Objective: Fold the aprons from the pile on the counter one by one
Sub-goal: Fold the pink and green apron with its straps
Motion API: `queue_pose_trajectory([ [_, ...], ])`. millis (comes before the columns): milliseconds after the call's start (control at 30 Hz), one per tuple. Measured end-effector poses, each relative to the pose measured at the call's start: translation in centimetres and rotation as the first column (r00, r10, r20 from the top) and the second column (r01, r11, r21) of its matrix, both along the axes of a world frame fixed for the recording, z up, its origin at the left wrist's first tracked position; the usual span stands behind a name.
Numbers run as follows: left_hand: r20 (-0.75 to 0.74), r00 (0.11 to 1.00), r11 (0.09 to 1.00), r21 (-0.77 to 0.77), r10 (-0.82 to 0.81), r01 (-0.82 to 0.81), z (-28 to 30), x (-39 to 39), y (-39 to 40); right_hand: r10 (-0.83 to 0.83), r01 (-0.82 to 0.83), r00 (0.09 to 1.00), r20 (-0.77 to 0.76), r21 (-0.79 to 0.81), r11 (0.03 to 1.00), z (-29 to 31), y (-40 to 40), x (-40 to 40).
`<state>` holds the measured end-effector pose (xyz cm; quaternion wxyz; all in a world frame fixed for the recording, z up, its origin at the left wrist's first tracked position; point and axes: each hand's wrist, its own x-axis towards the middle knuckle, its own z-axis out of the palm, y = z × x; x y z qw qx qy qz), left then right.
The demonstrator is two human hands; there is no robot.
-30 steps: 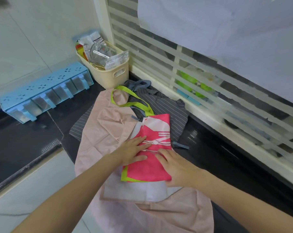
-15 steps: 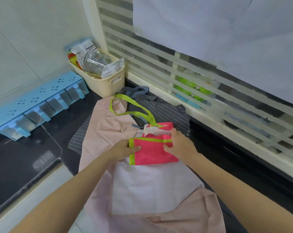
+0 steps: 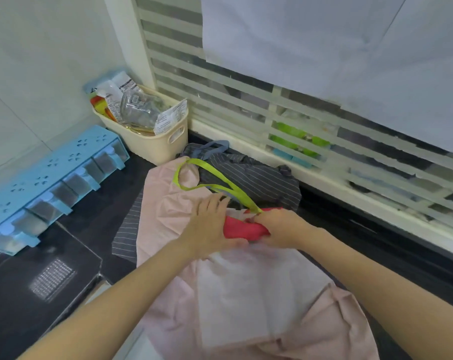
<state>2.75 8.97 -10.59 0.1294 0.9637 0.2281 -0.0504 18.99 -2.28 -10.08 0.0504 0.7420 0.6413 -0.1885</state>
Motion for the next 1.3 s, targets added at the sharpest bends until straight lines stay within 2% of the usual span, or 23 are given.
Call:
queue_pose_trajectory([
  [67, 0.038, 0.982, 0.981, -0.055, -0.186, 0.188, 0.8, 0.5, 0.2, -0.136, 0.123, 0.98, -0.148, -0.09, 0.988, 0.9, 0.3, 0.2],
  [100, 0.014, 0.973, 0.969, -0.094, -0.229, 0.23, 1.1, 0.8, 0.0, -0.182, 0.15, 0.961, -0.21, -0.16, 0.976, 1.1, 0.4, 0.2],
  [167, -0.096, 0.958, 0.948, -0.204, -0.269, 0.246, 0.9, 1.4, -0.1, -0.251, 0.154, 0.928, -0.277, -0.329, 0.932, 1.3, 0.2, -0.1],
  [200, -0.137, 0.952, 0.936, -0.265, -0.274, 0.231, 0.4, 1.8, -0.2, -0.275, 0.166, 0.921, -0.276, -0.362, 0.917, 1.4, -0.1, -0.1],
  [233, -0.165, 0.946, 0.923, -0.32, -0.278, 0.216, 0.0, 2.1, -0.3, -0.299, 0.199, 0.913, -0.278, -0.337, 0.92, 1.5, 0.0, -0.1],
  [300, -0.192, 0.939, 0.893, -0.409, -0.284, 0.186, -0.6, 2.5, -0.5, -0.387, 0.348, 0.864, -0.321, -0.173, 0.921, 1.6, 0.7, 0.1],
  [367, -0.208, 0.933, 0.871, -0.461, -0.292, 0.17, -1.2, 3.2, -0.8, -0.47, 0.469, 0.825, -0.313, -0.084, 0.879, 1.1, 1.8, 0.2],
  [500, -0.215, 0.909, 0.846, -0.486, -0.357, 0.217, -2.3, 4.2, -1.0, -0.446, 0.429, 0.886, -0.128, -0.138, 0.893, -0.9, 3.7, -1.7],
  [600, -0.228, 0.924, 0.872, -0.456, -0.307, 0.177, -3.0, 4.5, -1.6, -0.48, 0.472, 0.872, -0.094, -0.098, 0.876, -1.4, 4.3, -2.4],
  [667, -0.205, 0.953, 0.904, -0.408, -0.225, 0.126, -3.6, 4.7, -2.4, -0.55, 0.537, 0.816, -0.178, -0.116, 0.835, -1.4, 4.3, -2.1],
  [767, -0.193, 0.969, 0.912, -0.406, -0.153, 0.063, -4.0, 5.1, -2.7, -0.652, 0.666, 0.638, -0.411, -0.13, 0.734, -0.3, 4.4, -1.7],
  [800, -0.175, 0.974, 0.902, -0.428, -0.145, 0.057, -3.9, 5.3, -2.8, -0.646, 0.687, 0.624, -0.44, -0.085, 0.722, 0.5, 4.4, -1.5],
  [867, -0.154, 0.978, 0.867, -0.497, -0.14, 0.046, -3.4, 5.6, -2.8, -0.597, 0.663, 0.669, -0.442, -0.009, 0.749, 2.0, 4.8, -1.6],
  [933, -0.167, 0.978, 0.833, -0.553, -0.122, 0.01, -3.2, 5.9, -3.0, -0.562, 0.664, 0.643, -0.52, 0.013, 0.748, 3.9, 5.5, -1.9],
  [1033, -0.197, 0.977, 0.753, -0.655, -0.081, -0.07, -3.3, 6.4, -3.7, -0.481, 0.714, 0.377, -0.792, -0.082, 0.695, 7.3, 6.3, -2.5],
  [1067, -0.197, 0.978, 0.716, -0.692, -0.069, -0.089, -3.3, 6.5, -3.8, -0.445, 0.713, 0.322, -0.836, -0.095, 0.695, 8.5, 6.4, -2.7],
  [1133, -0.179, 0.982, 0.673, -0.734, -0.06, -0.093, -2.8, 6.8, -3.8, -0.392, 0.691, 0.355, -0.849, -0.044, 0.722, 10.6, 6.3, -2.7],
  [1200, -0.178, 0.984, 0.67, -0.731, -0.007, -0.127, -1.7, 7.1, -2.9, -0.338, 0.666, 0.394, -0.855, 0.012, 0.745, 12.9, 5.4, -2.1],
  [1233, -0.185, 0.981, 0.674, -0.719, 0.05, -0.17, -1.2, 7.2, -2.2, -0.319, 0.661, 0.36, -0.877, -0.001, 0.75, 13.9, 5.0, -1.7],
  [1300, -0.147, 0.975, 0.71, -0.668, 0.168, -0.223, 0.2, 7.3, -0.4, -0.269, 0.65, 0.221, -0.938, -0.064, 0.757, 15.7, 3.6, -0.5],
])
